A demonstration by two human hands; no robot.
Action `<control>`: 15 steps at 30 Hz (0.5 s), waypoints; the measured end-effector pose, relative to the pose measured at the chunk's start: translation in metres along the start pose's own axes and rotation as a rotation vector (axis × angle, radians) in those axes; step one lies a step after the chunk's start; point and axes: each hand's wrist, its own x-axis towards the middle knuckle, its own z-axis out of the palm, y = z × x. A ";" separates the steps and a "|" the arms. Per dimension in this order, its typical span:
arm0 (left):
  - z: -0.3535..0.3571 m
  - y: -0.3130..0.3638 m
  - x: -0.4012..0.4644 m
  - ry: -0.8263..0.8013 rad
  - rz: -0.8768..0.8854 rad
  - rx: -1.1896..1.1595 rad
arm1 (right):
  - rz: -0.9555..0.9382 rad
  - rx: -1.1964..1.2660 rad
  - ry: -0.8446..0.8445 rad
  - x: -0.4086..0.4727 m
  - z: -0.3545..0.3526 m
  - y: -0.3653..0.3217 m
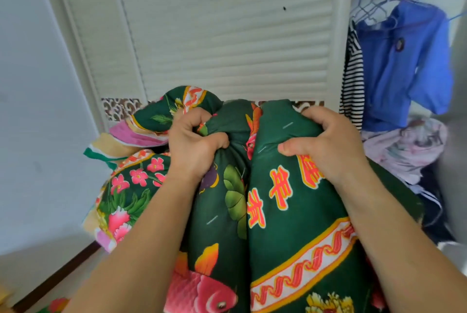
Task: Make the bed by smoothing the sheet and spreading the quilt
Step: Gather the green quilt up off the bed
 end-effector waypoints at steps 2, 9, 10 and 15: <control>0.031 -0.043 -0.002 -0.043 -0.082 0.021 | 0.054 -0.103 -0.004 0.014 0.007 0.042; 0.104 -0.230 -0.027 -0.478 -0.408 0.437 | 0.330 -0.574 -0.133 0.030 0.062 0.199; 0.105 -0.252 -0.033 -0.543 -0.449 0.501 | 0.350 -0.628 -0.173 0.030 0.073 0.214; 0.092 -0.343 -0.056 -0.767 -0.613 0.641 | 0.373 -0.761 -0.375 0.039 0.141 0.270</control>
